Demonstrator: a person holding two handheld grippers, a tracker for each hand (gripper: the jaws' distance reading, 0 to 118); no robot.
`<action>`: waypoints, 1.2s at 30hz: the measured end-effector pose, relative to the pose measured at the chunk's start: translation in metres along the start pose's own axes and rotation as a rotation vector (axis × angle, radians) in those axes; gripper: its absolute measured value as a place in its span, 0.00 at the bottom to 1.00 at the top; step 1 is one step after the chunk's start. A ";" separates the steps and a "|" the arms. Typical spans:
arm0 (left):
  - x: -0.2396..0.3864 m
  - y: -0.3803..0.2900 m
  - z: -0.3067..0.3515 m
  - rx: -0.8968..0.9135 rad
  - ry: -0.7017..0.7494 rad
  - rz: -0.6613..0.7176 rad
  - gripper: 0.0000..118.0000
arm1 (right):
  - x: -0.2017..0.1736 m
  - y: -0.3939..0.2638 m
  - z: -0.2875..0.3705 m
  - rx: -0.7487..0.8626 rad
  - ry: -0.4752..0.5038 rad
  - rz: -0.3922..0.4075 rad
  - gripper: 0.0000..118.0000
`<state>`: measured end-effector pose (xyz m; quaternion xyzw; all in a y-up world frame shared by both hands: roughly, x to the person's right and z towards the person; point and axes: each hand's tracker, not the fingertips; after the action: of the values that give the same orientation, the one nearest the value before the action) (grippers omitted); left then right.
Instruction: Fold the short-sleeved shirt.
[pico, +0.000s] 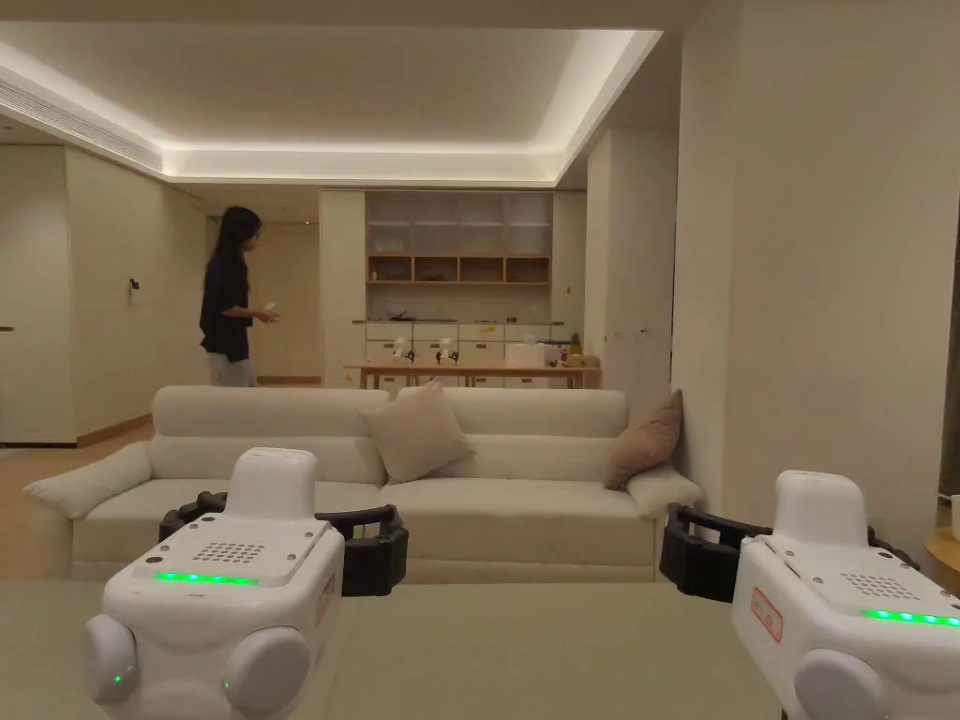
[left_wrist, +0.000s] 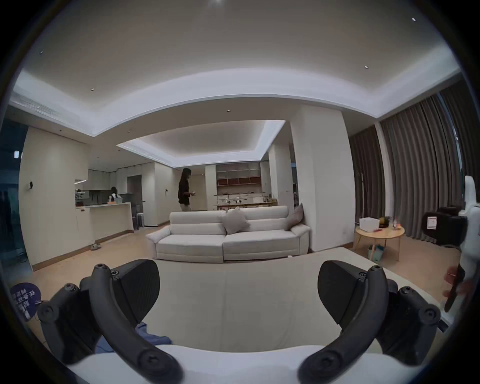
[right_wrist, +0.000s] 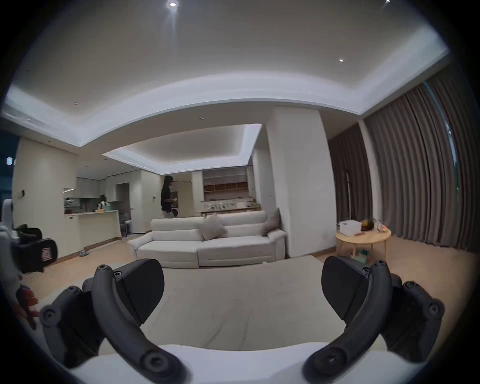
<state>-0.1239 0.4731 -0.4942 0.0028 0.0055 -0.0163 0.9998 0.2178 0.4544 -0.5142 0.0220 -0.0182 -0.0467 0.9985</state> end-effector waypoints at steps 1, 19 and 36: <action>-0.001 -0.002 -0.002 -0.019 -0.027 0.039 1.00 | 0.004 -0.002 -0.001 -0.014 0.001 -0.017 1.00; -0.019 0.001 0.000 -0.003 0.033 0.076 1.00 | -0.016 -0.004 0.004 0.017 0.053 0.071 1.00; -0.016 -0.021 0.007 -0.053 -0.065 0.108 0.00 | 0.000 -0.020 0.004 -0.071 0.011 0.061 0.00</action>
<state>-0.1407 0.4525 -0.4874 -0.0238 -0.0269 0.0379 0.9986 0.2160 0.4343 -0.5109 -0.0138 -0.0117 -0.0168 0.9997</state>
